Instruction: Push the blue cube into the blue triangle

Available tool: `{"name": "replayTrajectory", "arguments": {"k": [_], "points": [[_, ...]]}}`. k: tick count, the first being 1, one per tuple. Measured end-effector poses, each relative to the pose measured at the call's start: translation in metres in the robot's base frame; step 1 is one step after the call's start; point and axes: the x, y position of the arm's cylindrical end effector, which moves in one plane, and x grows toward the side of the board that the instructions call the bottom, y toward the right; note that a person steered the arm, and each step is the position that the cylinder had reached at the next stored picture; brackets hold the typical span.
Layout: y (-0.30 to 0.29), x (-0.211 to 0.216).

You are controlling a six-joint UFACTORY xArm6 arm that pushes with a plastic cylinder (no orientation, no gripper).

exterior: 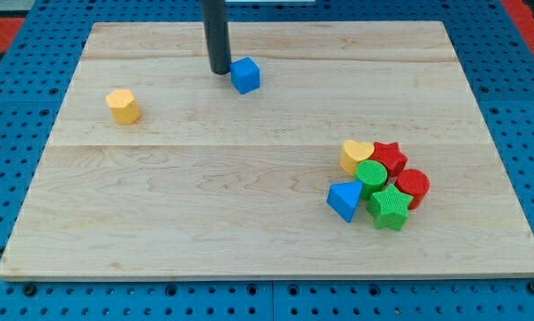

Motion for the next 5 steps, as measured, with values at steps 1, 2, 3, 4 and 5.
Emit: {"name": "replayTrajectory", "arguments": {"k": [1,2,3,4,5], "points": [[0.068,0.001],[0.077,0.047],[0.102,0.073],[0.130,0.086],[0.136,0.110]]}}
